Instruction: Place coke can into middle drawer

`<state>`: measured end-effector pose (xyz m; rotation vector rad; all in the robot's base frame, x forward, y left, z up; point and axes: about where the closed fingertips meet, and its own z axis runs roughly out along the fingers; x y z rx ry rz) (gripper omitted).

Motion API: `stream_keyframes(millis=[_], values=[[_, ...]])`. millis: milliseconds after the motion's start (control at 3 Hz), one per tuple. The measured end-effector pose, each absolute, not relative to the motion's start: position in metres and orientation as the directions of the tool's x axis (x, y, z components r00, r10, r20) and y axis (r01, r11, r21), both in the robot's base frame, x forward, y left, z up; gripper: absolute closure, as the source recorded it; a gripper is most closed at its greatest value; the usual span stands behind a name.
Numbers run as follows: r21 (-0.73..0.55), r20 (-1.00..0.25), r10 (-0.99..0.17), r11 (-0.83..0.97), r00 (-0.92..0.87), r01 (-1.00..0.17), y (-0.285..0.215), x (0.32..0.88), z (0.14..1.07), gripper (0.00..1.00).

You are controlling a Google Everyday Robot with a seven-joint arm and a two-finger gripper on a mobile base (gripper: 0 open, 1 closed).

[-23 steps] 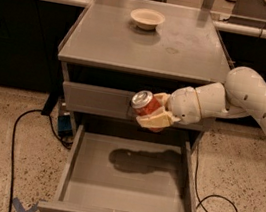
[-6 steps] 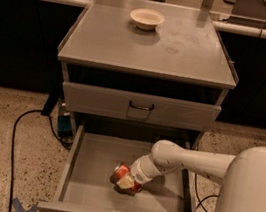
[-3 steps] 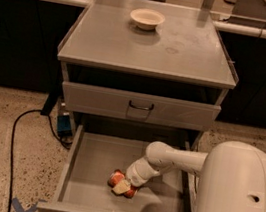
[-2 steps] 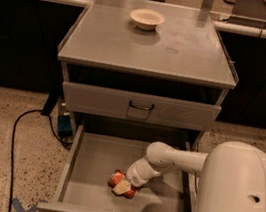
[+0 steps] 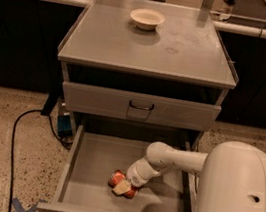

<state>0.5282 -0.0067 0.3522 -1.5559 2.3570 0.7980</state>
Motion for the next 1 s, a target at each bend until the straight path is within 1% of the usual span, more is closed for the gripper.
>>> stream_keyframes(millis=[667, 1000], values=[[0.323, -0.450, -0.787, 0.298, -0.423, -0.898, -0.0067, 0.5281, 0.3522, 0.18], [0.323, -0.450, -0.787, 0.297, -0.423, -0.898, -0.0067, 0.5281, 0.3521, 0.00]])
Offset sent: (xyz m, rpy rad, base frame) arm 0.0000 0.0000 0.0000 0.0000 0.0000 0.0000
